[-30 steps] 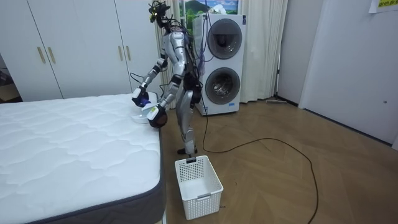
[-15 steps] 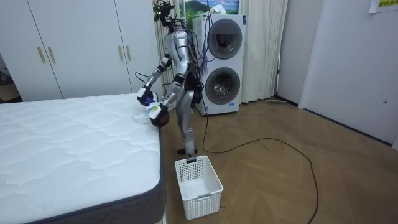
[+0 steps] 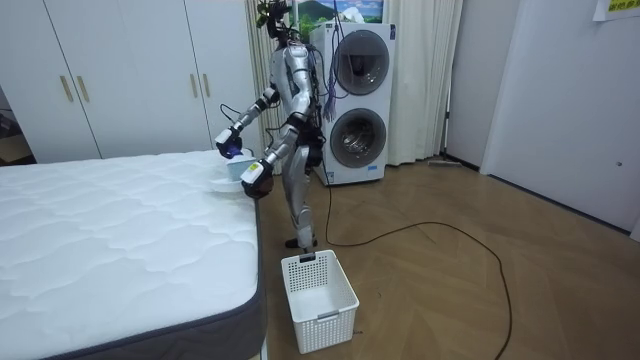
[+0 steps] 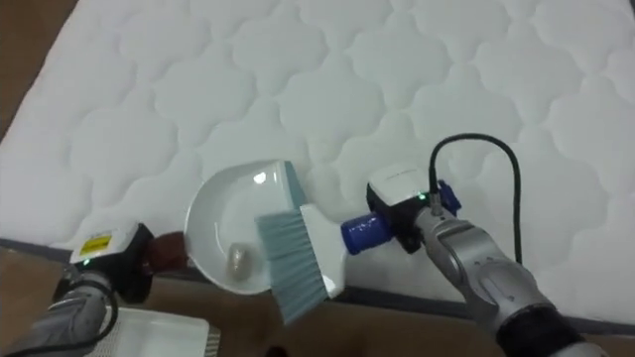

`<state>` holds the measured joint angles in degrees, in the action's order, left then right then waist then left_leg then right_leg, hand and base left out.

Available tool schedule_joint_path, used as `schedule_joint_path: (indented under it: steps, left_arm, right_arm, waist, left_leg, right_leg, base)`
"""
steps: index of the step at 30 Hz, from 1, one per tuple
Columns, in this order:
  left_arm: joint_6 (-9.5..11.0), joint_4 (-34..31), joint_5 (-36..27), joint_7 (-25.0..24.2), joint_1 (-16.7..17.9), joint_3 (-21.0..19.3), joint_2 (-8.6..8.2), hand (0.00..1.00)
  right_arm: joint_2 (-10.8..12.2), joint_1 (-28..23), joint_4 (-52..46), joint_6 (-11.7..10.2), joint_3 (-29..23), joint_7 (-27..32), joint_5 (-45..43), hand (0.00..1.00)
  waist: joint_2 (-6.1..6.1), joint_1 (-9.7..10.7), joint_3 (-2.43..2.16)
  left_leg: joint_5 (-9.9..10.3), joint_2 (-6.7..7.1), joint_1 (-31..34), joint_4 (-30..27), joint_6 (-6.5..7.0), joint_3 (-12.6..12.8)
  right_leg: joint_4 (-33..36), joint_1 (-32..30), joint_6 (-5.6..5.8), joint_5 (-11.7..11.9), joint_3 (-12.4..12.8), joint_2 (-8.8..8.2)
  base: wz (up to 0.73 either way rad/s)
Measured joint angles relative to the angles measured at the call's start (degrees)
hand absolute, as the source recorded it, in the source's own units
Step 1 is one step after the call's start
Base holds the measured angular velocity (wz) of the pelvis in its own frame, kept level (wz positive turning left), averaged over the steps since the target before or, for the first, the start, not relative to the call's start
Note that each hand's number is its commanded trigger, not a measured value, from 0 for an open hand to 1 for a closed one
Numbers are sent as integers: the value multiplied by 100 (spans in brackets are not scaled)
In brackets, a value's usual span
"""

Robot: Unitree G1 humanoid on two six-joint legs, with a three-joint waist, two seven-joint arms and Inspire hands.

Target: Clean bed

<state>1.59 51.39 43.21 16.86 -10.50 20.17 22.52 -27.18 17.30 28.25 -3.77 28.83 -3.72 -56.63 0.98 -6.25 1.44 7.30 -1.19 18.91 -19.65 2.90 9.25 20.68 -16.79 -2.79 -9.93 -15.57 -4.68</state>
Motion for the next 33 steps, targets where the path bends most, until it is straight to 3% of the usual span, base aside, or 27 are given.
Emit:
schedule_joint_path:
  steps: [9,13,21,26,28,29,30,31,33]
  left_arm:
    - [101,-1376,28,-247,787,-589,84,100]
    - [128,-1630,27,-284,1232,-752,84,100]
    - [135,-2125,5,-363,1500,-819,70,100]
    - [177,-2595,-6,-375,1625,-1113,28,100]
    - [220,-2788,-80,-325,1731,-1278,-61,100]
    - [235,-2849,-107,-286,1765,-1388,-141,100]
    - [235,-2876,-114,-267,1783,-1435,-185,100]
    - [250,-2900,-231,-227,1787,-1500,-252,100]
    - [263,-2931,-405,-184,1789,-1578,-348,100]
  right_arm:
    - [-8,-447,-405,-27,-628,-2,-20,100]
    - [-7,-936,-642,-42,-1031,-1,78,100]
    - [6,-1495,-737,-55,-1299,325,593,100]
    - [78,-1757,-899,-222,-1675,557,1102,98]
    - [120,-1879,-992,-293,-1893,709,1536,66]
    - [189,-1916,-985,-279,-2027,796,1711,57]
    - [231,-1930,-980,-277,-2108,810,1793,17]
    - [264,-1936,-968,-281,-2225,885,1986,0]
    - [278,-1946,-926,-286,-2371,988,2303,0]
  waist:
    - [35,118,-39]
    - [116,171,-105]
    - [130,250,-119]
    - [110,279,-117]
    - [88,289,-120]
    - [66,290,-115]
    - [52,289,-122]
    - [13,300,-105]
    - [-38,323,-120]
  left_leg:
    - [-1,66,-500,265,-3,4]
    - [-16,86,-1000,548,-26,9]
    - [16,105,-1462,837,-44,-8]
    - [36,105,-1649,964,-59,27]
    - [43,104,-1769,1021,-71,59]
    - [64,94,-1856,1028,-87,87]
    - [79,89,-1889,1028,-92,99]
    - [101,82,-1954,1028,-98,116]
    - [109,77,-1977,1028,-99,141]
  right_leg:
    - [-50,369,55,-40,143,11]
    - [-425,898,91,-24,162,74]
    - [-816,1441,161,93,140,136]
    - [-911,1588,169,88,184,165]
    - [-972,1698,170,88,216,180]
    - [-1012,1789,172,90,240,193]
    - [-1015,1815,174,89,259,200]
    - [-1028,1880,174,89,289,212]
    - [-1026,1894,174,89,316,214]
  base:
    - [-1]
    - [-3]
    - [2]
    - [-3]
    - [-10]
    - [-10]
    - [-14]
    - [-13]
    - [-8]
